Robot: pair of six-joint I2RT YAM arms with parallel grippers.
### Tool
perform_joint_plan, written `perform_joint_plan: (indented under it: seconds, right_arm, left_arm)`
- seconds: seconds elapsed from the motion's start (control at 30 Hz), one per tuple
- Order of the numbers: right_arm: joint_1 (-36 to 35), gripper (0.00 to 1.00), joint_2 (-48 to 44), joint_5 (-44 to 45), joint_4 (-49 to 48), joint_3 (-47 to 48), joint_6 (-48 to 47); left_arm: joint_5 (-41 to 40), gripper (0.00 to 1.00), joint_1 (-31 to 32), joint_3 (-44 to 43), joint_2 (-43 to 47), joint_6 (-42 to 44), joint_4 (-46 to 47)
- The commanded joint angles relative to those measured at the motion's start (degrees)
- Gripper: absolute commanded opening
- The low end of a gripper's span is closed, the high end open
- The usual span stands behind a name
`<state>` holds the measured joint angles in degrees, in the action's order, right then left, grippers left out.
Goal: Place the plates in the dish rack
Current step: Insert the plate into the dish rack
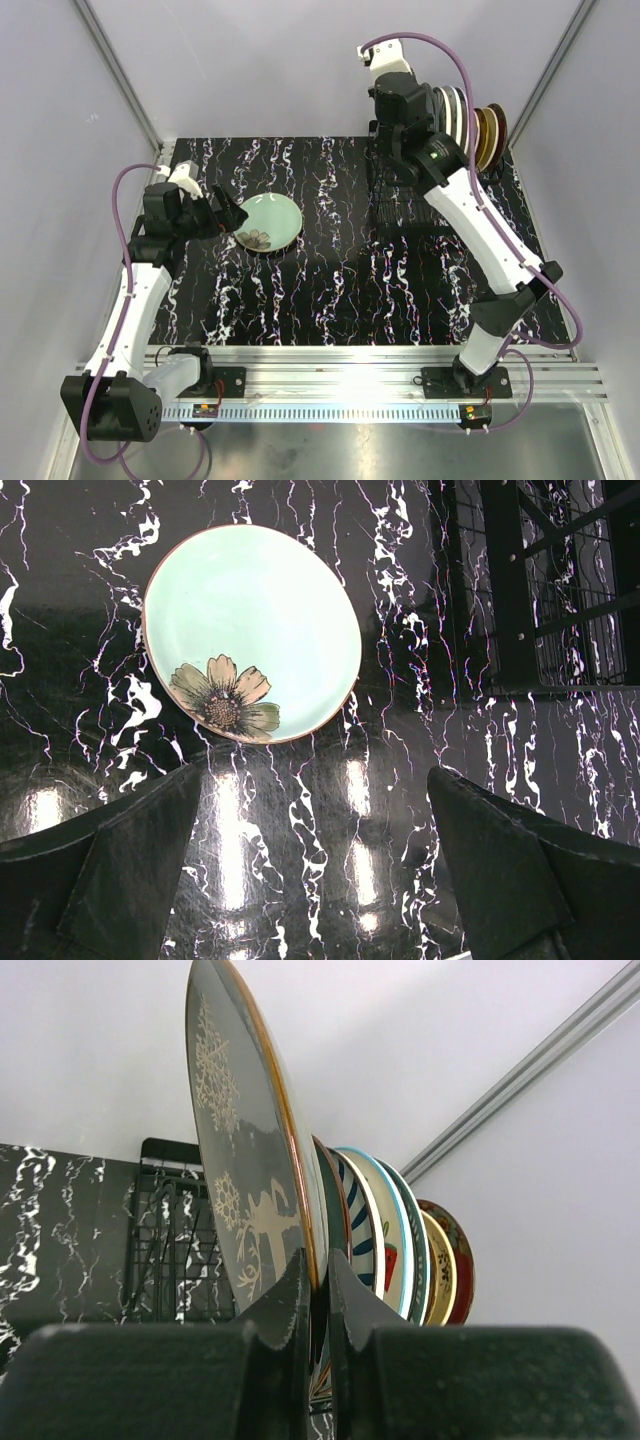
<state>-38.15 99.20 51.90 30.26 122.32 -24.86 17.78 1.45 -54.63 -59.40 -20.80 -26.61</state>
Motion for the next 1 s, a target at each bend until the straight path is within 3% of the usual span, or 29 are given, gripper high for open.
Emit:
perform_joint_plan:
  seconds: [0.0, 0.97]
  right_arm:
    - [-1.3, 0.00, -0.8, 5.3, -12.3, 0.8, -4.6]
    - [1.1, 0.00, -5.6, 8.2, -13.1, -13.1, 4.2]
  left_arm:
    - [1.8, 0.99, 0.0, -2.3, 0.4, 0.3, 1.8]
    - [3.1, 0.99, 0.0, -2.0, -0.6, -0.3, 2.0]
